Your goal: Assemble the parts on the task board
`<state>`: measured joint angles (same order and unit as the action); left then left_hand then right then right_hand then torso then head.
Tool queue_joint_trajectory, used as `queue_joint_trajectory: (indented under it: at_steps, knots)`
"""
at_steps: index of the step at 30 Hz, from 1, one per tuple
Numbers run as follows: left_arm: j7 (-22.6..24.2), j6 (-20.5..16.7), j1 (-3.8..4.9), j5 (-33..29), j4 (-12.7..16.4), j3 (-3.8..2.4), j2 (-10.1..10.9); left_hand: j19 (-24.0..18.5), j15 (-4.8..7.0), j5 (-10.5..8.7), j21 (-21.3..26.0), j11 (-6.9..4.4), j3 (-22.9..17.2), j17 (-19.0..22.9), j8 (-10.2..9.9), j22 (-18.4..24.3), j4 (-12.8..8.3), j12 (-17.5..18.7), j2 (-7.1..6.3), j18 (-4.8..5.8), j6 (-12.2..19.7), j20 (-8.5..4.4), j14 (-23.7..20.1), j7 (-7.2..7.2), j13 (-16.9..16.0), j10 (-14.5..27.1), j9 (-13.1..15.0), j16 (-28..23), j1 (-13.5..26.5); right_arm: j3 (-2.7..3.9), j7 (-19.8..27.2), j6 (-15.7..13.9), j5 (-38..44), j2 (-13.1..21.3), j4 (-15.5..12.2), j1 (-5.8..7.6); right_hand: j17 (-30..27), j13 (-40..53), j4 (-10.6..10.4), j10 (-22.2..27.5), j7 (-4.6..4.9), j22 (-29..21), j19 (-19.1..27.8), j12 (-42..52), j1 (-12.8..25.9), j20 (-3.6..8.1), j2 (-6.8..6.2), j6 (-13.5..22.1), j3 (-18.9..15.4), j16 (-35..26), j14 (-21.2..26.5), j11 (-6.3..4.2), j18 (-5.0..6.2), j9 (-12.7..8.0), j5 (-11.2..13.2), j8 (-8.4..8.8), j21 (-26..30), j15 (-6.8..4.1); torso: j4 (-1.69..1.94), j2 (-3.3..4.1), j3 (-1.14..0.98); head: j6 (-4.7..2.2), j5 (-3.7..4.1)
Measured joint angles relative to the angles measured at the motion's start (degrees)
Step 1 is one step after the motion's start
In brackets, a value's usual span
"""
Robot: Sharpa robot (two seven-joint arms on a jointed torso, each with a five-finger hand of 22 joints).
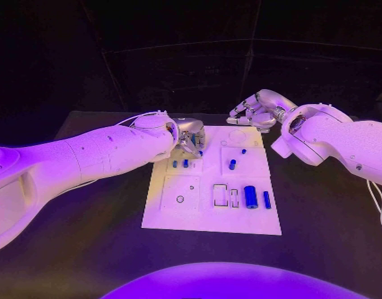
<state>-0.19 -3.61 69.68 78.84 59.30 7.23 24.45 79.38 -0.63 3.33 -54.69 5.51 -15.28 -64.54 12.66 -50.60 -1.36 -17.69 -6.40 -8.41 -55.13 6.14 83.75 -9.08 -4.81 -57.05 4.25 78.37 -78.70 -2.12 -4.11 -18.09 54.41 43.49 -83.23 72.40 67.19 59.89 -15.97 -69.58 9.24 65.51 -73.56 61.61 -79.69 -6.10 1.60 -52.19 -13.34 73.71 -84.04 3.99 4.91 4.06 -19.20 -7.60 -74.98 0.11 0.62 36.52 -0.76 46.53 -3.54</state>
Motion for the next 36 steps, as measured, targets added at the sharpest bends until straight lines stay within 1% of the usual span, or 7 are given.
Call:
queue_joint_trajectory:
  at_steps: [5,7,9,25,29,31,36]
  knots:
    - [-0.25,0.84,-0.15,0.18,-0.46,0.04,-0.28,0.21,0.00,0.00,-0.37,0.01,-0.14,0.28,0.00,-0.33,-0.13,0.00,0.36,0.00,-0.48,-0.21,0.00,0.07,0.20,-0.60,-0.08,-0.03,-0.17,0.00,0.01,-0.01,-0.01,-0.06,0.01,0.00,-0.24,-0.20,0.00,0.00,0.00,-0.28,0.18,0.00,0.00,0.15,0.00,0.00,0.00,0.00,0.00,0.00,0.00,0.00,0.00,0.00,0.00,0.00,0.01,0.00,0.00,0.10,0.05]
    - [-0.34,1.11,-0.23,0.21,-0.55,0.05,-0.39,0.21,0.21,0.00,-0.37,-0.31,-0.31,0.44,0.00,-0.45,-0.31,0.00,0.36,0.00,-0.69,-0.21,0.21,0.28,0.34,-0.92,-0.11,-0.03,-0.17,0.00,0.01,-0.01,-0.02,-0.06,0.01,0.00,-0.33,-0.25,0.00,0.00,0.00,-0.40,0.36,0.00,0.00,-0.03,0.00,0.00,0.00,0.00,0.00,0.00,0.00,0.00,0.00,0.00,0.00,0.00,0.01,0.01,0.00,0.11,0.09]
    - [-0.40,1.28,-0.23,0.23,-0.65,0.04,-0.54,0.41,0.21,0.00,-0.37,-0.32,-0.52,0.55,0.00,-0.55,-0.52,0.00,0.92,0.00,-0.90,-0.40,0.21,0.42,0.47,-1.34,-0.15,-0.03,-0.21,0.00,0.02,-0.01,-0.03,-0.06,0.01,0.00,-0.33,-0.25,0.00,0.00,0.00,-0.40,0.37,0.00,0.00,-0.03,0.00,0.00,0.00,0.00,0.00,0.00,-0.01,0.00,0.00,0.00,0.00,0.00,0.02,0.00,-0.01,0.11,0.09]
    - [-0.43,2.61,-0.21,-0.55,-1.28,-0.11,-1.33,0.75,0.63,0.00,-1.24,-0.88,-1.74,1.23,-0.44,-1.68,-0.78,0.23,1.14,-0.01,-2.46,-0.75,0.19,0.97,0.90,-2.78,-0.20,-0.03,-0.01,0.00,0.04,-0.01,-0.05,-0.26,0.02,0.00,-0.42,-0.32,0.00,0.00,0.00,-0.46,0.36,-0.22,0.00,-0.03,-0.01,0.00,0.00,-0.37,0.00,0.00,-0.02,0.01,0.00,0.00,0.26,0.00,0.03,-0.03,0.00,0.10,0.02]
    - [-0.44,2.95,-0.20,-0.74,-1.57,-0.13,-1.54,1.13,0.97,0.00,-2.17,-1.24,-2.86,1.61,-0.44,-2.45,-0.92,0.40,1.71,0.00,-3.58,-1.13,0.26,1.32,1.07,-4.31,-0.19,-0.26,-0.03,0.00,0.04,0.00,-0.06,-0.30,0.03,0.00,-0.42,-0.32,0.00,0.00,0.00,-0.46,0.36,-0.22,0.01,-0.03,-0.01,0.00,0.00,-0.37,0.00,0.00,-0.02,0.01,0.00,0.00,0.26,0.00,0.04,-0.03,0.01,0.10,0.07]
    - [-0.46,3.09,-0.20,-0.79,-1.66,-0.13,-1.64,1.36,1.05,0.00,-2.68,-1.45,-3.72,1.78,-0.45,-3.03,-1.05,0.40,2.53,-0.01,-4.41,-1.36,0.20,1.47,1.04,-5.22,-0.20,-0.27,-0.33,0.00,0.04,0.00,-0.06,-0.32,0.04,0.00,-0.42,-0.32,0.00,-0.01,0.00,-0.45,0.36,-0.22,0.01,-0.03,-0.01,0.00,0.00,-0.37,0.00,0.00,-0.02,0.01,0.01,0.00,0.26,0.00,0.04,-0.03,0.01,0.10,0.11]
    - [-0.61,3.21,-0.21,-0.84,-1.86,-0.14,-1.77,1.68,1.45,-0.01,-3.47,-1.86,-6.62,2.03,-0.49,-4.08,-2.27,1.02,3.60,0.03,-5.71,-1.67,0.19,1.61,1.03,-6.83,-0.14,-0.27,-1.41,0.00,0.04,0.00,-0.06,-0.34,0.04,0.00,-0.41,-0.32,0.00,-0.01,0.00,-0.45,0.36,-0.22,0.01,-0.03,-0.01,0.00,0.00,-0.37,0.00,0.00,-0.02,0.01,0.01,0.00,0.26,0.00,0.04,-0.03,0.02,0.08,0.20]
